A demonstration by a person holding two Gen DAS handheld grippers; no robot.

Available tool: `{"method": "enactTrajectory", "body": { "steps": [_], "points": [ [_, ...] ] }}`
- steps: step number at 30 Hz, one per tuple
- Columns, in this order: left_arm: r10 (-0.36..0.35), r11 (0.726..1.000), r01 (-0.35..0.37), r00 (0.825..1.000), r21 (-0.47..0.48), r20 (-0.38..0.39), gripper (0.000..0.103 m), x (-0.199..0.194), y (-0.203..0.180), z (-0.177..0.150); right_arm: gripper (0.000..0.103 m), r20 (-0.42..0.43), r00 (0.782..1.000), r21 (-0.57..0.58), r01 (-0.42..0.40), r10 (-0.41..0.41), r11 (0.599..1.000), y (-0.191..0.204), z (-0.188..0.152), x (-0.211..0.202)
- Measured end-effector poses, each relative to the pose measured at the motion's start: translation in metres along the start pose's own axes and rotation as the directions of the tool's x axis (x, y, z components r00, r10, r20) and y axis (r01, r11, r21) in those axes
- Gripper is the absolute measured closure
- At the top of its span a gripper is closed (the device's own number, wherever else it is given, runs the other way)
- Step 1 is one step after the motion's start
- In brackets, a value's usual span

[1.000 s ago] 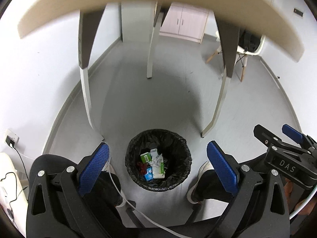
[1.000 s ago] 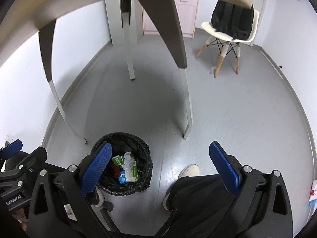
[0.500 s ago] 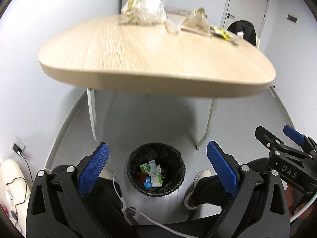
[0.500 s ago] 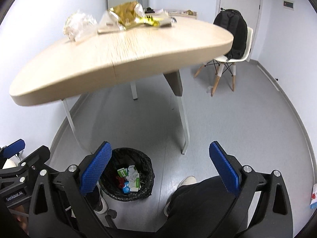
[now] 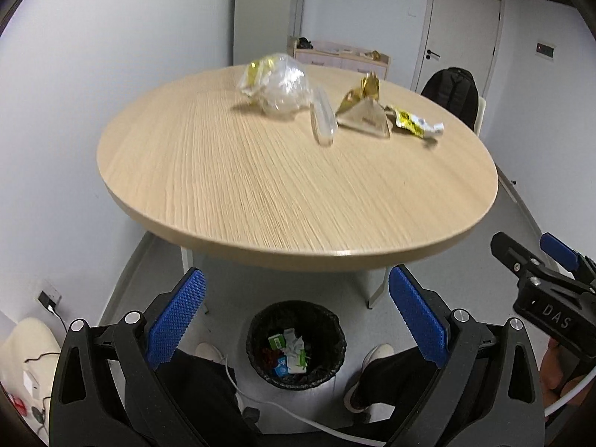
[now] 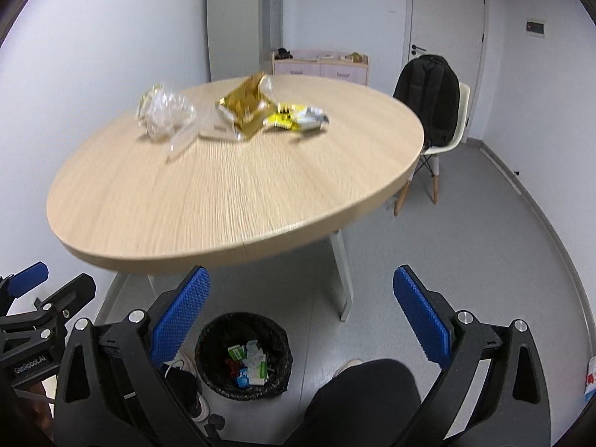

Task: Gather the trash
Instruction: 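Raise both open tools back up toward the table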

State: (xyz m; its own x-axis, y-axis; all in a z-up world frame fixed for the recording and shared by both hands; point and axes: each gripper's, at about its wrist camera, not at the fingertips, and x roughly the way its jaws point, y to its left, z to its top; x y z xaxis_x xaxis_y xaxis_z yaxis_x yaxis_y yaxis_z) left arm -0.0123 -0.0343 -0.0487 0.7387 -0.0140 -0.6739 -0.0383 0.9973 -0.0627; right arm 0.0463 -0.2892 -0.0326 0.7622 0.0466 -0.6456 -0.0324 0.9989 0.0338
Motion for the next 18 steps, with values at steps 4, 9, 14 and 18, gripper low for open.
{"method": "enactTrajectory", "body": {
  "steps": [4,9,14,18],
  "points": [
    [0.011,1.0,-0.011,1.0,0.0,0.014,0.006,-0.006,0.001,0.013,0.008,0.016,1.0,0.008,-0.008,0.008,1.0,0.0,0.015,-0.007],
    [0.022,1.0,-0.022,0.999,-0.009,0.028,0.006,-0.01,0.005,0.03,0.008,0.038,0.999,-0.007,-0.014,0.014,1.0,0.006,0.035,-0.012],
    [0.042,0.999,-0.042,0.998,-0.016,0.037,0.006,-0.009,0.012,0.049,0.008,0.051,0.998,-0.019,-0.024,0.025,1.0,0.013,0.055,-0.011],
    [0.053,0.998,-0.052,0.998,-0.028,0.039,0.006,-0.003,0.02,0.067,0.008,0.051,0.998,-0.024,-0.032,0.033,0.999,0.018,0.071,-0.005]
  ]
}}
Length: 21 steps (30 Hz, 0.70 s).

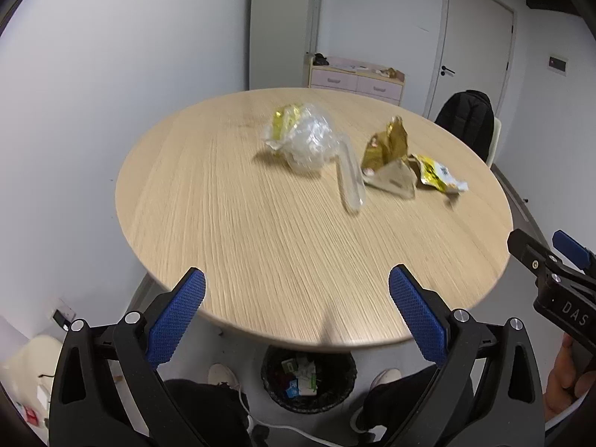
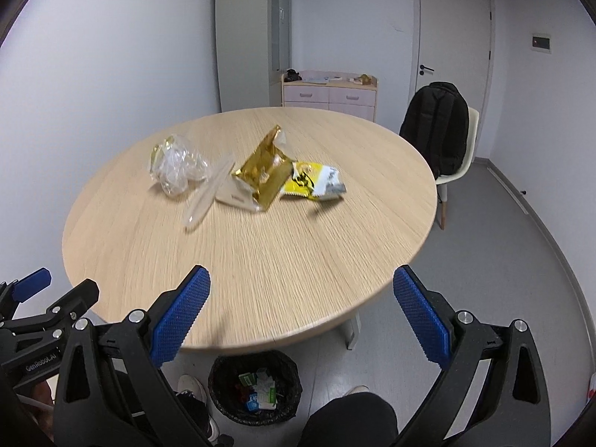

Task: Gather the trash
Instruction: 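Raise both open tools back up toward the table, then grasp the clear plastic bag with the left tool while the right tool grasps the gold wrapper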

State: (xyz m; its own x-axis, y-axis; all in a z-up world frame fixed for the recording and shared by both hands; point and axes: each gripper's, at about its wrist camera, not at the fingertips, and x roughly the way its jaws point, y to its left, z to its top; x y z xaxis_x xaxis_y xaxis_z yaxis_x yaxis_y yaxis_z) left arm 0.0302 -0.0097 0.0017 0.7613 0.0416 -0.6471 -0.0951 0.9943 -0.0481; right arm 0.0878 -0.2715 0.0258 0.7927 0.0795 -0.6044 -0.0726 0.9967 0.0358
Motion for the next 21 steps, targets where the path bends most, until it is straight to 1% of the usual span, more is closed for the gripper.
{"method": "enactTrajectory", "body": {
  "steps": [5,12,15,18,21],
  "points": [
    [0.012,1.0,-0.012,1.0,-0.001,-0.005,0.006,0.017,0.005,0.024,0.008,-0.007,1.0,-0.01,-0.009,0.009,1.0,0.007,0.02,0.016],
    [0.005,1.0,-0.005,1.0,-0.001,-0.03,0.006,0.056,0.012,0.061,0.008,-0.029,0.999,-0.028,-0.016,0.015,0.999,0.022,0.051,0.05],
    [0.005,1.0,-0.005,0.999,0.003,-0.043,0.006,0.076,0.013,0.078,0.012,-0.049,0.999,-0.024,-0.021,0.02,0.999,0.025,0.063,0.068],
    [-0.001,1.0,0.001,0.999,0.006,-0.05,0.006,0.095,0.014,0.095,0.013,-0.068,0.997,-0.026,-0.025,0.023,0.999,0.03,0.076,0.089],
    [-0.006,1.0,0.007,0.999,0.017,-0.052,0.006,0.116,0.011,0.115,0.016,-0.085,0.996,-0.025,-0.028,0.026,0.999,0.033,0.087,0.109]
  ]
}}
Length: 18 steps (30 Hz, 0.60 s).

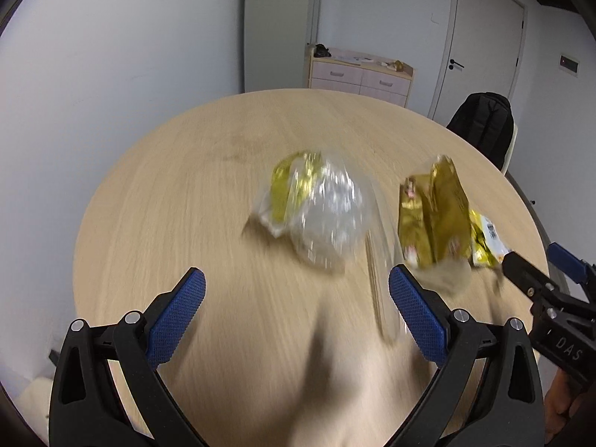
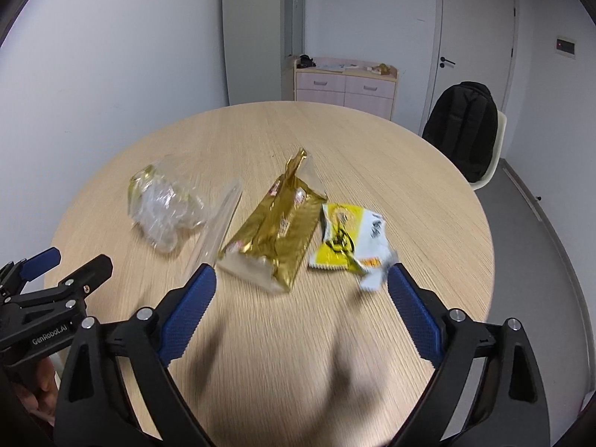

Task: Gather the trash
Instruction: 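Grasp the clear plastic bag with the left tool while the right tool grasps the gold wrapper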

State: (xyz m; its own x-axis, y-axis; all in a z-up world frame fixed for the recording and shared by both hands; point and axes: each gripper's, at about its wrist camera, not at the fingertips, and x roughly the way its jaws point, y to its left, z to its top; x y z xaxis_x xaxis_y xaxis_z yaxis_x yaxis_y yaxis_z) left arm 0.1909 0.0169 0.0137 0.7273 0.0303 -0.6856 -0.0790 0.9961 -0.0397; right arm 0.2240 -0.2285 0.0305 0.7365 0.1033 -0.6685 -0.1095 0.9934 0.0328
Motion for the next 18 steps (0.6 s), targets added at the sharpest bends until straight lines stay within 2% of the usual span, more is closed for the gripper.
{"method": "enactTrajectory", "body": {
  "steps": [6,11,16,18],
  "points": [
    [0.002,1.0,-0.002,1.0,0.017,-0.027,0.006,0.042,-0.002,0.034,0.024,-0.041,0.999,0.0,-0.003,0.003,1.0,0.008,0.028,0.039],
    [-0.013,1.0,0.013,0.999,0.009,-0.049,0.006,0.066,-0.001,0.045,0.036,-0.094,0.996,0.0,-0.005,0.005,1.0,0.017,0.041,0.07],
    [-0.013,1.0,0.014,0.999,0.02,-0.053,0.007,0.082,-0.004,0.055,0.055,-0.133,0.991,0.01,-0.015,0.016,1.0,0.021,0.042,0.089],
    [-0.017,1.0,0.018,0.998,0.021,-0.057,0.013,0.086,-0.004,0.058,0.064,-0.145,0.989,0.017,-0.016,0.019,1.0,0.021,0.041,0.095]
  ]
}}
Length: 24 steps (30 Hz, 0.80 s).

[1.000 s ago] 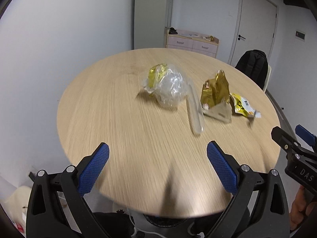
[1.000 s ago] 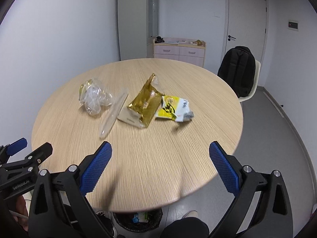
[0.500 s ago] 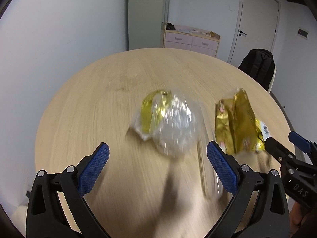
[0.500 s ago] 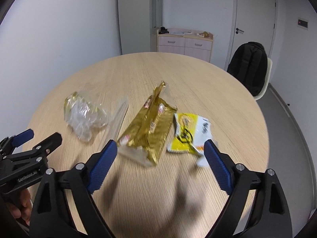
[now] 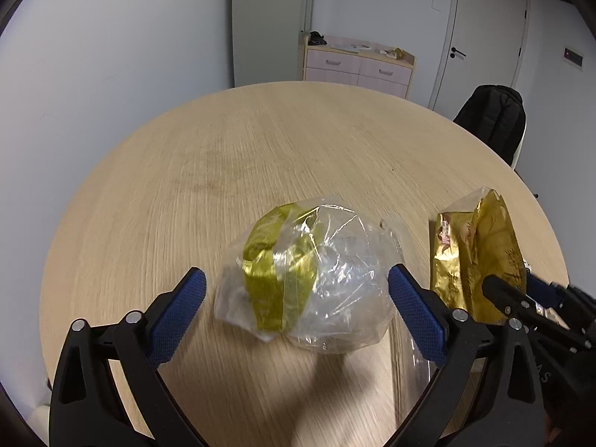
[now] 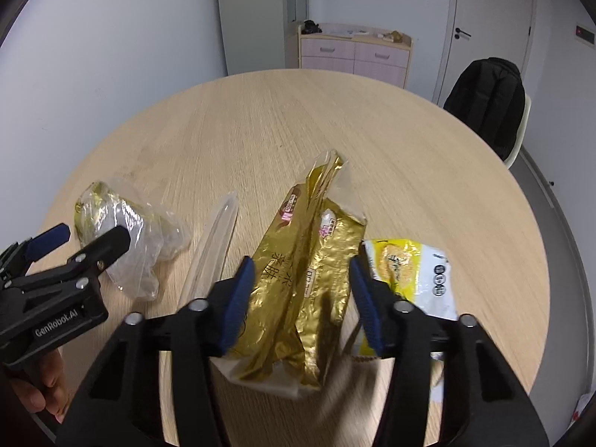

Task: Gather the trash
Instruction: 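Grasp the clear plastic bag with the left tool while the right tool grasps the gold wrapper, then lift both held items off the table and carry them down over the bin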

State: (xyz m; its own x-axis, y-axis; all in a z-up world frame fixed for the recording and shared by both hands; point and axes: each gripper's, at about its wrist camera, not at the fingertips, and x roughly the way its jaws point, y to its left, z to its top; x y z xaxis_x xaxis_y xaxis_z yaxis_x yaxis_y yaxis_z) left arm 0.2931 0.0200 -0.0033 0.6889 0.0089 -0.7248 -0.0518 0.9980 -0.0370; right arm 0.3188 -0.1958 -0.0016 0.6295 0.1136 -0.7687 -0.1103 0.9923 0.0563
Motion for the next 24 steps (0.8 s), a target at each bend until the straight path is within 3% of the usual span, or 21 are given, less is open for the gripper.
{"method": "enactTrajectory", "body": {
  "steps": [4,6,9,11,15,24],
  "points": [
    [-0.008,1.0,0.008,1.0,0.008,-0.012,0.03,0.008,-0.003,0.003,0.087,-0.025,1.0,0.01,-0.012,0.012,1.0,-0.001,-0.002,0.006],
    [-0.029,1.0,0.029,0.999,0.002,-0.034,0.048,0.013,-0.003,0.003,0.097,-0.026,1.0,0.011,-0.014,0.014,1.0,-0.001,-0.003,0.007],
    [-0.044,0.999,0.045,0.998,0.011,-0.054,0.067,0.014,-0.006,0.001,0.101,-0.02,1.0,0.008,-0.019,0.02,1.0,-0.001,-0.004,0.003],
    [-0.04,0.999,0.041,0.998,0.014,-0.05,0.073,0.011,-0.007,0.0,0.102,-0.015,1.0,0.003,-0.021,0.021,1.0,-0.001,-0.005,0.001],
    [-0.036,0.999,0.036,0.998,0.016,-0.045,0.078,0.006,-0.006,-0.003,0.103,-0.002,1.0,-0.006,-0.018,0.018,1.0,0.002,-0.005,-0.005],
    [-0.016,1.0,0.016,1.0,-0.004,-0.024,0.079,-0.017,-0.001,-0.012,0.103,0.034,0.999,-0.009,-0.029,0.029,1.0,0.005,-0.004,-0.027]
  ]
}}
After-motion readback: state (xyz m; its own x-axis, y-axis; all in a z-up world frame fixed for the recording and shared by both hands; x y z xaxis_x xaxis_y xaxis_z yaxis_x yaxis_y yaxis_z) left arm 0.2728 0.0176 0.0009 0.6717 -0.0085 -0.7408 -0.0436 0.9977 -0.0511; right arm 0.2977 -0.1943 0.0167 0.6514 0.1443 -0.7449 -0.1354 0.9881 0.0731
